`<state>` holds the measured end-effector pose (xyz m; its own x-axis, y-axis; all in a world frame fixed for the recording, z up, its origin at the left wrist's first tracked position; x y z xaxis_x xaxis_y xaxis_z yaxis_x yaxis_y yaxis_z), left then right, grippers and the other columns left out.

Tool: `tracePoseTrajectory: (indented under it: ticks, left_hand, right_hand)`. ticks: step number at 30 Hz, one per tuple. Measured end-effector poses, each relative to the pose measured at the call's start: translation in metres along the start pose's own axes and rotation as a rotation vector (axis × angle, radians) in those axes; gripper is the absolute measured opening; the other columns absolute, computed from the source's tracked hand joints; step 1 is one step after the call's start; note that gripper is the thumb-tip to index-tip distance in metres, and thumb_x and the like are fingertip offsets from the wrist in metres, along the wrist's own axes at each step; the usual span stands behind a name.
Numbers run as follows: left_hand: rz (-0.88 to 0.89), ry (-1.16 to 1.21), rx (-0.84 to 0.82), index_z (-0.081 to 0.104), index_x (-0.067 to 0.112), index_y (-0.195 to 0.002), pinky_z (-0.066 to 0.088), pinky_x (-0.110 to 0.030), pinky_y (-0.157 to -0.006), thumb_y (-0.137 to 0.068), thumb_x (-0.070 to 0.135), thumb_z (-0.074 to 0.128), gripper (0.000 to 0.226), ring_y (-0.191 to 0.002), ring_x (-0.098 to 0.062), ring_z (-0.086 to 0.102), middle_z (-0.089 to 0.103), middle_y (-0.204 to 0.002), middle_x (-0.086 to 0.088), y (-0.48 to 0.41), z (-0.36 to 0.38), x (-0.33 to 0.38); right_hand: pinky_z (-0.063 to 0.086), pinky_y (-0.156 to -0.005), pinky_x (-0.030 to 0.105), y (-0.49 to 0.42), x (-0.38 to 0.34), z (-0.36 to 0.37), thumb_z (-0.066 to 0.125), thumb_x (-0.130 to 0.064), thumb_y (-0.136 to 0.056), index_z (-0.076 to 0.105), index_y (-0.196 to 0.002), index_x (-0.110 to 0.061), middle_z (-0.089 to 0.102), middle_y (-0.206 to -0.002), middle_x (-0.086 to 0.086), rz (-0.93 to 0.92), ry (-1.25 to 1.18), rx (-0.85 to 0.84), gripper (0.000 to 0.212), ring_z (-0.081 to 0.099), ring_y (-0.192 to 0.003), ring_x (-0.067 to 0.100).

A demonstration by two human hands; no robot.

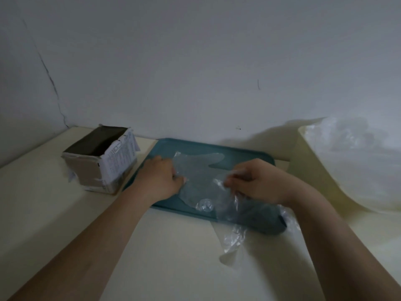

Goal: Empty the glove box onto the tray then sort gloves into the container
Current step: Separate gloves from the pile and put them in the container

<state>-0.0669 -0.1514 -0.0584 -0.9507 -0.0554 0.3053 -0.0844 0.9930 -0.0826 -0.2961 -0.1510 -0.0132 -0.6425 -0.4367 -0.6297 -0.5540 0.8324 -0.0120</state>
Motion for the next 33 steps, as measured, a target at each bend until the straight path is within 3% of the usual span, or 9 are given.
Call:
tracePoseTrajectory:
  ticks: [4, 6, 8, 11, 19, 24, 27, 30, 33]
  left_hand:
    - [0.130, 0.274, -0.020, 0.065, 0.025, -0.073, 0.057, -0.046, -0.078, -0.091, 0.026, 0.071, 0.019, -0.080, -0.015, 0.066, 0.068, -0.082, 0.004, 0.000, 0.000, 0.012]
    - [0.212, 0.354, -0.001, 0.061, 0.030, -0.079, 0.057, -0.049, -0.077, -0.094, 0.030, 0.069, 0.017, -0.079, -0.015, 0.066, 0.068, -0.083, 0.008, 0.006, -0.015, 0.024]
    - [0.315, 0.385, 0.037, 0.059, 0.033, -0.086, 0.057, -0.042, -0.074, -0.097, 0.032, 0.066, 0.013, -0.079, -0.010, 0.065, 0.067, -0.086, 0.013, 0.015, -0.035, 0.039]
    - [0.477, 0.452, 0.137, 0.060, 0.031, -0.088, 0.049, -0.024, -0.068, -0.096, 0.021, 0.068, 0.015, -0.076, -0.005, 0.061, 0.064, -0.084, 0.017, 0.040, -0.072, 0.069]
    - [0.603, 0.764, -0.064, 0.071, 0.008, -0.080, 0.054, -0.027, -0.083, -0.085, -0.002, 0.080, 0.014, -0.090, -0.019, 0.070, 0.073, -0.097, 0.000, 0.102, -0.134, 0.116]
    - [0.657, 0.946, -0.225, 0.073, 0.008, -0.077, 0.057, -0.030, -0.082, -0.078, -0.009, 0.079, 0.019, -0.088, -0.019, 0.070, 0.074, -0.094, -0.009, 0.132, -0.157, 0.142]
    - [0.650, 0.980, -0.277, 0.075, 0.012, -0.075, 0.057, -0.028, -0.079, -0.075, -0.009, 0.084, 0.023, -0.085, -0.019, 0.069, 0.072, -0.092, -0.010, 0.133, -0.160, 0.154]
    - [0.600, 0.995, -0.308, 0.078, 0.016, -0.077, 0.057, -0.027, -0.077, -0.072, 0.005, 0.092, 0.018, -0.083, -0.019, 0.068, 0.071, -0.090, -0.012, 0.126, -0.156, 0.167]
    - [0.470, 0.976, -0.187, 0.078, 0.011, -0.078, 0.055, -0.020, -0.070, -0.069, 0.022, 0.090, 0.018, -0.072, -0.011, 0.065, 0.072, -0.079, -0.004, 0.109, -0.151, 0.181]
  right_hand:
    - [0.049, -0.067, 0.027, 0.001, -0.005, 0.000, 0.072, -0.029, -0.096, 0.072, -0.077, -0.010, 0.065, -0.067, -0.002, -0.036, -0.062, 0.012, 0.026, 0.056, -0.062, 0.006]
    - [0.054, -0.087, 0.029, 0.001, -0.012, -0.009, 0.072, -0.030, -0.096, 0.078, -0.087, -0.012, 0.073, -0.095, -0.007, -0.084, -0.078, 0.096, 0.021, 0.067, -0.091, 0.004]
    - [0.042, -0.114, 0.033, 0.004, -0.017, -0.020, 0.073, -0.036, -0.093, 0.082, -0.092, -0.022, 0.064, -0.134, -0.008, -0.105, -0.134, 0.180, 0.016, 0.051, -0.133, 0.000]
    - [0.024, -0.126, 0.040, 0.011, -0.026, -0.033, 0.073, -0.058, -0.077, 0.083, -0.092, -0.036, 0.040, -0.160, -0.015, -0.133, -0.266, 0.210, 0.028, 0.027, -0.150, -0.002]
    - [0.042, -0.110, 0.050, 0.039, -0.057, -0.053, 0.078, -0.015, -0.081, 0.082, -0.079, -0.007, 0.061, -0.142, 0.003, -0.359, -0.719, 0.115, 0.009, 0.054, -0.137, 0.018]
    - [0.048, -0.106, 0.050, 0.060, -0.079, -0.056, 0.082, -0.022, -0.077, 0.067, -0.093, 0.023, 0.062, -0.139, 0.018, -0.496, -0.892, 0.041, 0.050, 0.059, -0.129, 0.033]
    - [0.049, -0.090, 0.047, 0.080, -0.082, -0.064, 0.088, -0.034, -0.072, 0.070, -0.091, 0.015, 0.066, -0.103, 0.028, -0.486, -0.934, 0.043, 0.056, 0.064, -0.097, 0.037]
    - [0.048, -0.100, 0.055, 0.101, -0.069, -0.084, 0.078, -0.025, -0.079, 0.068, -0.112, 0.015, 0.063, -0.126, 0.029, -0.407, -0.897, 0.169, 0.052, 0.063, -0.112, 0.042]
    - [0.056, -0.087, 0.045, 0.127, -0.046, -0.116, 0.074, -0.021, -0.089, 0.075, -0.109, 0.005, 0.074, -0.110, 0.017, -0.248, -0.738, 0.329, 0.033, 0.071, -0.097, 0.032]
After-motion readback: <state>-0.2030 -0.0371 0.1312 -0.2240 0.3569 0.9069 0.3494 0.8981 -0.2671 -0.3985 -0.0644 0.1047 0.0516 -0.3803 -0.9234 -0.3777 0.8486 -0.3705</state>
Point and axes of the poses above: each hand's wrist, its own y-axis away from the middle knuckle, its own z-axis out of the palm, x = y × z, the point moved 8 cm from there along -y, towards the middle knuckle
